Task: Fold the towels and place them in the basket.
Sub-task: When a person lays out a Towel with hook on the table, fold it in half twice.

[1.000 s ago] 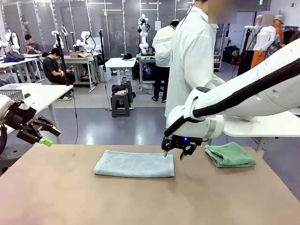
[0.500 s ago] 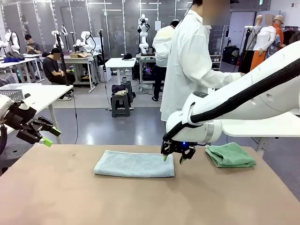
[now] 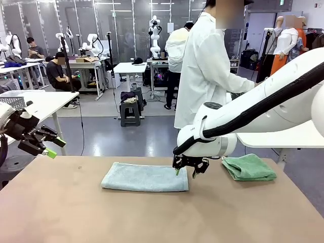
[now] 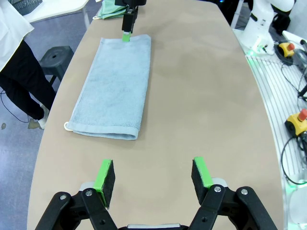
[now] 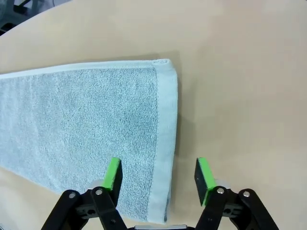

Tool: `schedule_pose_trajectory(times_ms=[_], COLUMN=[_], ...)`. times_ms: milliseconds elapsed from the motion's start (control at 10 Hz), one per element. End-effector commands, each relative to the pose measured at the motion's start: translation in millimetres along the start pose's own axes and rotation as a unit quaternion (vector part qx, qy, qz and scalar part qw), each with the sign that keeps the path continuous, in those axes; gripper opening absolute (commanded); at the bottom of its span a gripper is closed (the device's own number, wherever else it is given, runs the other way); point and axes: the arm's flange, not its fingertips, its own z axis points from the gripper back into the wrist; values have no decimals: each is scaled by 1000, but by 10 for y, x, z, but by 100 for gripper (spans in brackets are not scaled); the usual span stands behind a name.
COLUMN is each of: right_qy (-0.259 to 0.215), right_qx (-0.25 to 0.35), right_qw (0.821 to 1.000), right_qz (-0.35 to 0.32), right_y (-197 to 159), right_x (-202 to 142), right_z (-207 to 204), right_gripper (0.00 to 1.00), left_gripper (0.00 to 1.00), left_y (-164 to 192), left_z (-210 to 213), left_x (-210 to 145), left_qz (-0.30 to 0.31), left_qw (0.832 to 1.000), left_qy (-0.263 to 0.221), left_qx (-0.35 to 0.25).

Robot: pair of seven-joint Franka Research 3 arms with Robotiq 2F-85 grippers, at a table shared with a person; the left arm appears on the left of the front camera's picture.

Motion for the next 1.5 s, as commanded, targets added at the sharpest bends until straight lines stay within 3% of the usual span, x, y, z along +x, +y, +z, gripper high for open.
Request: schedule_pose_trajectory(times_ms=[0,1400], right_qy=[-10,5], right_qx=[-13,-50], right_qw=[1000,998], right_qz=[-20,-24], right_y=[106,261], right_x=[67,113], right_z=[-77,-225], right_gripper=[59,59], left_gripper=[81,81], left_y=[-28,-28], left_z=[5,5], left_x=[22,22], left_qz=[-1,-1], left_qw=[1000,1000], left_qy=[1,1], left_qx=[2,2])
